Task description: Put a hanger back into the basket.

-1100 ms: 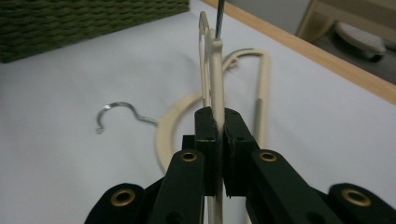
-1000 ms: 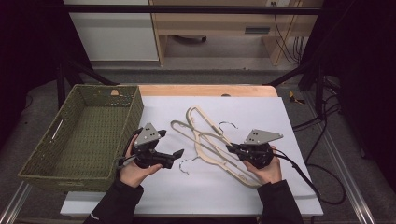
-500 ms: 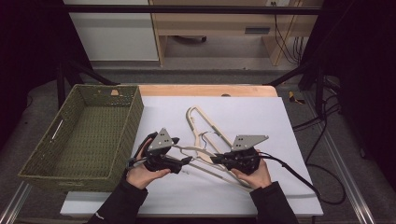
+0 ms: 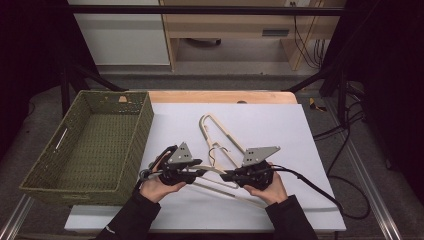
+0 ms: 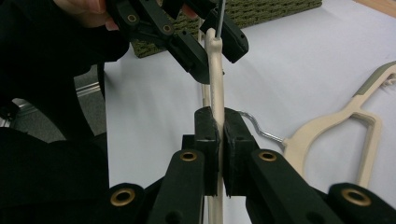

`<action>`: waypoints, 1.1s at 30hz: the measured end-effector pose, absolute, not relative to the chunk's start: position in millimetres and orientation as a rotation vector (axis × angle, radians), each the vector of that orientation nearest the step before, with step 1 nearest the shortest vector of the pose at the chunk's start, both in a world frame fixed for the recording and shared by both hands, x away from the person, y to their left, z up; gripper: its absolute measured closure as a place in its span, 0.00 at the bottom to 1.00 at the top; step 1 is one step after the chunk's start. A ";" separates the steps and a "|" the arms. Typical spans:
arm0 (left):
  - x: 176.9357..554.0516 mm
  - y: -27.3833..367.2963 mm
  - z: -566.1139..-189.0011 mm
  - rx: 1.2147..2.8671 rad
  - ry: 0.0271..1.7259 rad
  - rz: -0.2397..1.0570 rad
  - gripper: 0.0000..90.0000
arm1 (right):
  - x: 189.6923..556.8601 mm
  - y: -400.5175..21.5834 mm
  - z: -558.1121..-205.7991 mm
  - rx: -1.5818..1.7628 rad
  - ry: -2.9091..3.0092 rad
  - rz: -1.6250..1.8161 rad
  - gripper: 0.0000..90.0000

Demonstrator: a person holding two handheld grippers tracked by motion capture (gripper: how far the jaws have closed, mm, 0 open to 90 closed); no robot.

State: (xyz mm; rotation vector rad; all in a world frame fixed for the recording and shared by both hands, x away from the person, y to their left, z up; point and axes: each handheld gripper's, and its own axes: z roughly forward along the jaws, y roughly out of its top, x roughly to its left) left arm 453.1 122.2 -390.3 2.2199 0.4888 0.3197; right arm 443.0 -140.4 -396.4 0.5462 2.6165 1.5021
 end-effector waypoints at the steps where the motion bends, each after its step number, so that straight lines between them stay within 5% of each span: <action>1: 452.9 121.6 -390.7 2.230 0.483 0.321 0.71 | 442.8 -140.3 -396.5 0.546 2.621 1.499 0.97; 15: 445.7 116.5 -387.9 2.322 0.431 0.278 0.87 | 444.4 -141.5 -397.4 0.578 2.555 1.392 0.84; 24: 439.9 111.1 -386.9 2.282 0.437 0.156 0.95 | 444.9 -140.4 -399.1 0.606 2.472 1.347 0.67; 33: 438.9 117.7 -380.9 2.223 0.524 0.212 0.96 | 443.0 -154.3 -390.5 0.670 2.341 1.409 0.47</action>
